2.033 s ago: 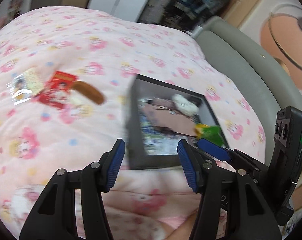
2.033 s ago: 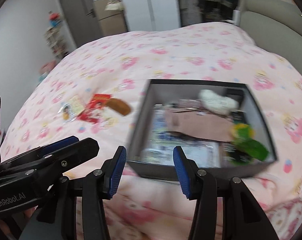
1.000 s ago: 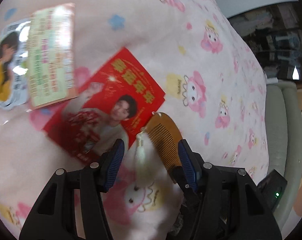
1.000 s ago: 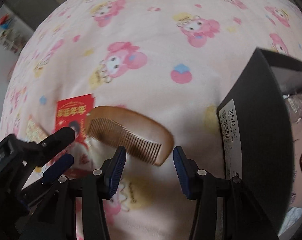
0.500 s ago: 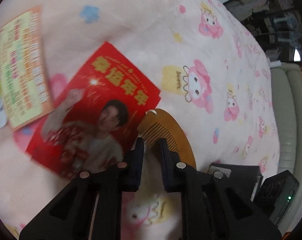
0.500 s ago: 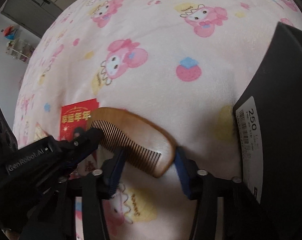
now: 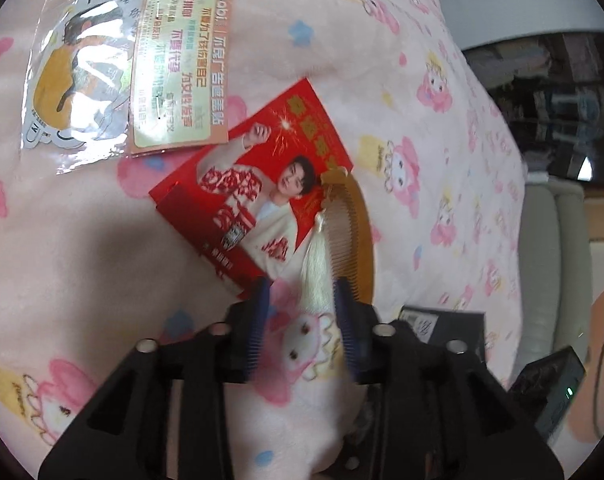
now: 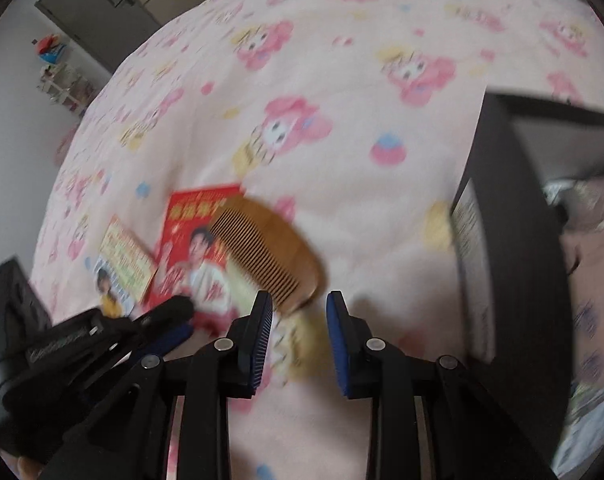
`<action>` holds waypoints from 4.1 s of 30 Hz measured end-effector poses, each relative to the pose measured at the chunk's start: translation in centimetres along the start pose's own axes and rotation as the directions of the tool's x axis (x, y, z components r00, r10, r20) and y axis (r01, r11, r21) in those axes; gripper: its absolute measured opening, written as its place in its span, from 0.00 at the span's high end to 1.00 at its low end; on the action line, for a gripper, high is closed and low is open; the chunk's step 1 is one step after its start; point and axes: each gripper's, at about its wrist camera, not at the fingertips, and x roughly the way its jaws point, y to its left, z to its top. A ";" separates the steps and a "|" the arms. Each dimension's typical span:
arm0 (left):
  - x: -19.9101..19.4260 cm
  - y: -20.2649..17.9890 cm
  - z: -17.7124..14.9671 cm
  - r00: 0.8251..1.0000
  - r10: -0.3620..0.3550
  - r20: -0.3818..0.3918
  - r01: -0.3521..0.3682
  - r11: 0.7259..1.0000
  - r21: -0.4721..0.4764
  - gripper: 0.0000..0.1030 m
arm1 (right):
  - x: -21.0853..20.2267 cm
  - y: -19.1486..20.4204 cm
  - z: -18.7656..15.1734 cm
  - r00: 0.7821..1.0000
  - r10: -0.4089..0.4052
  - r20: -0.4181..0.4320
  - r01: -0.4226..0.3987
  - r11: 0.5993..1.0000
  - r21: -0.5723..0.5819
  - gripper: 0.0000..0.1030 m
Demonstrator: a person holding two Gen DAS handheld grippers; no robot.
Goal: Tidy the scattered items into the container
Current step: 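Lower the open right gripper over the wooden comb and close on it, then lift the wooden comb with the right gripper and carry it over the box, then lower the comb into the box and open the right gripper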
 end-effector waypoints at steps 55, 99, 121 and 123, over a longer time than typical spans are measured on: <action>-3.4 -3.6 -7.6 0.947 -0.311 -0.082 0.320 0.936 0.146 0.66 | -7.9 -1.7 -3.1 0.979 0.202 -0.035 -0.205 0.961 -0.185 0.82; 9.6 -22.2 -23.4 0.983 0.050 -0.175 0.052 0.844 0.534 0.70 | -13.8 -26.4 -0.2 0.995 0.038 0.091 -0.051 0.988 0.146 0.83; 8.6 -21.0 -21.3 0.969 0.221 -0.110 -0.127 0.830 0.543 0.71 | -14.6 -25.7 0.0 0.992 0.071 0.104 -0.082 0.991 0.108 0.82; 7.4 -21.9 -21.8 0.982 0.173 -0.073 -0.101 0.815 0.571 0.66 | -14.3 -25.2 -0.1 0.993 0.067 0.098 -0.076 0.993 0.094 0.83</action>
